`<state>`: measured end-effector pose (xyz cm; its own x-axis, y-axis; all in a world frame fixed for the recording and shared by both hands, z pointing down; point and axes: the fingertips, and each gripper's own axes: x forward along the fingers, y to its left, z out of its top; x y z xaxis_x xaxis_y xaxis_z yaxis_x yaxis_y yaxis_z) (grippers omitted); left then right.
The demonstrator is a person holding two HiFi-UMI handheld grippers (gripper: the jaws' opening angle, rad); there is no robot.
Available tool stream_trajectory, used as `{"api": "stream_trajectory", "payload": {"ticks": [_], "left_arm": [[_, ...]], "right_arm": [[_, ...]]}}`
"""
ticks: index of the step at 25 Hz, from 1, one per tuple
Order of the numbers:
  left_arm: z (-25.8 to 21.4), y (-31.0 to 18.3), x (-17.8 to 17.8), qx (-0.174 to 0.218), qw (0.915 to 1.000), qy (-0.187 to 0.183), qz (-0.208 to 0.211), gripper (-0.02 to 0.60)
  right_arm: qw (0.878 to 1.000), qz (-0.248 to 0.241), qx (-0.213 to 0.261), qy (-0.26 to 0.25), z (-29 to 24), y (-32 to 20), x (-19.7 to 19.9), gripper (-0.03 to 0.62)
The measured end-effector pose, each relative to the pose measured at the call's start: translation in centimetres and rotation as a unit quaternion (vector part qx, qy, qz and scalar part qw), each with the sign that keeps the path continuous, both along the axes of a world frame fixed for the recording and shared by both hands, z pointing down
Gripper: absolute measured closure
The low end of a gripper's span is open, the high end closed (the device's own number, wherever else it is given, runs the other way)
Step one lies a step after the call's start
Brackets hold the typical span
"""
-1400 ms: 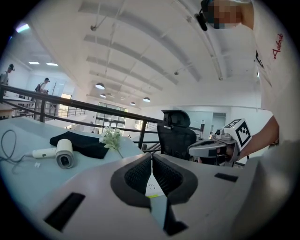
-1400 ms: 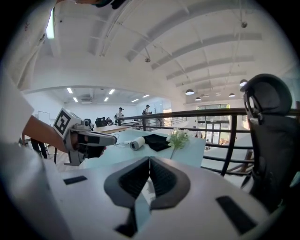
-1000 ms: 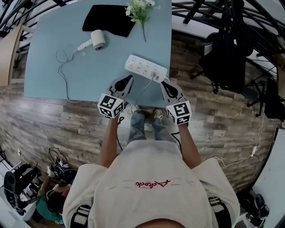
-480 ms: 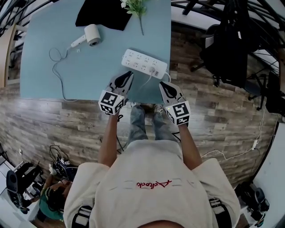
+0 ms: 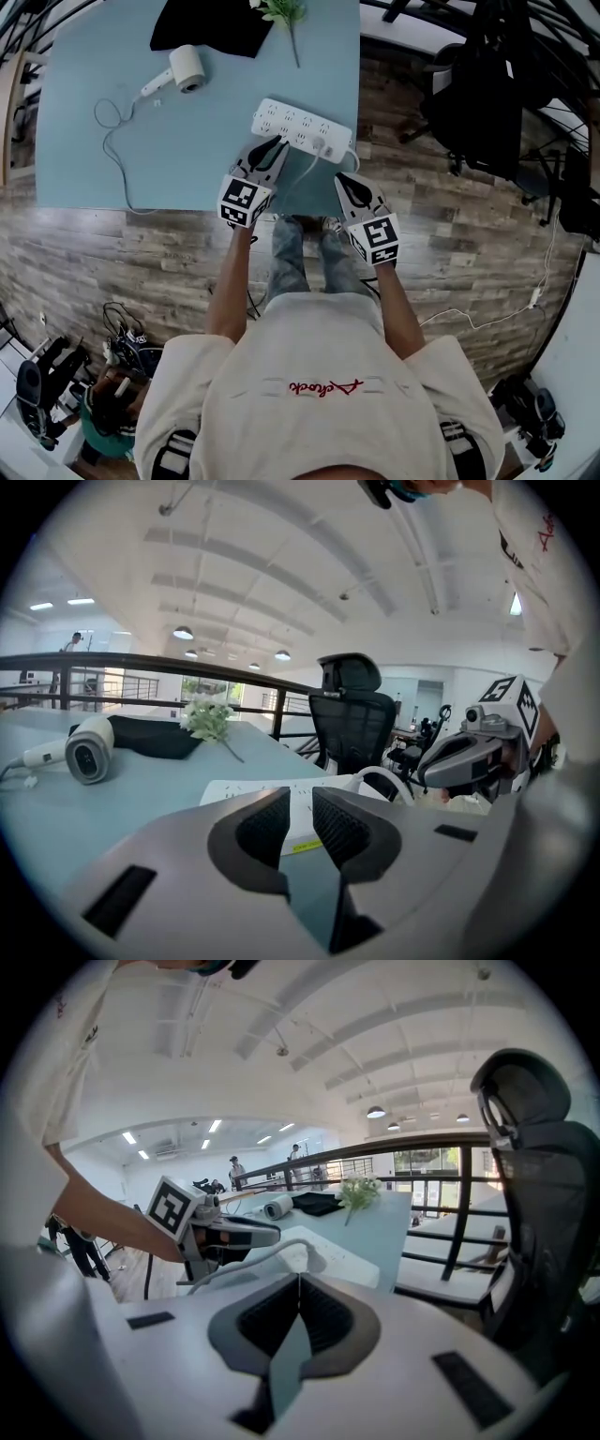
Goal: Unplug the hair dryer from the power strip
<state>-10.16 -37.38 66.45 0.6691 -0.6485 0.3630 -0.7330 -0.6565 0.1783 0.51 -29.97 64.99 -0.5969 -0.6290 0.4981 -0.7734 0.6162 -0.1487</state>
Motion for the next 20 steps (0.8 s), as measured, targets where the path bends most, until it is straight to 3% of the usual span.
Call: {"api": "stream_trajectory", "payload": {"ticks": [6, 12, 20], "left_arm": [[1.2, -1.5, 0.7, 0.001, 0.9999, -0.014, 0.007, 0.457], [2.3, -3.0, 0.1, 0.001, 0.9992, -0.038, -0.015, 0.46], [3.3, -3.1, 0.1, 0.011, 0.9975, -0.068, -0.014, 0.459]], "right_arm": [[1.0, 0.005, -0.004, -0.001, 0.5, -0.4, 0.3, 0.576], [1.0, 0.005, -0.008, -0.004, 1.0, -0.4, 0.3, 0.576], [1.0, 0.006, -0.014, -0.005, 1.7, -0.5, 0.4, 0.576]]}}
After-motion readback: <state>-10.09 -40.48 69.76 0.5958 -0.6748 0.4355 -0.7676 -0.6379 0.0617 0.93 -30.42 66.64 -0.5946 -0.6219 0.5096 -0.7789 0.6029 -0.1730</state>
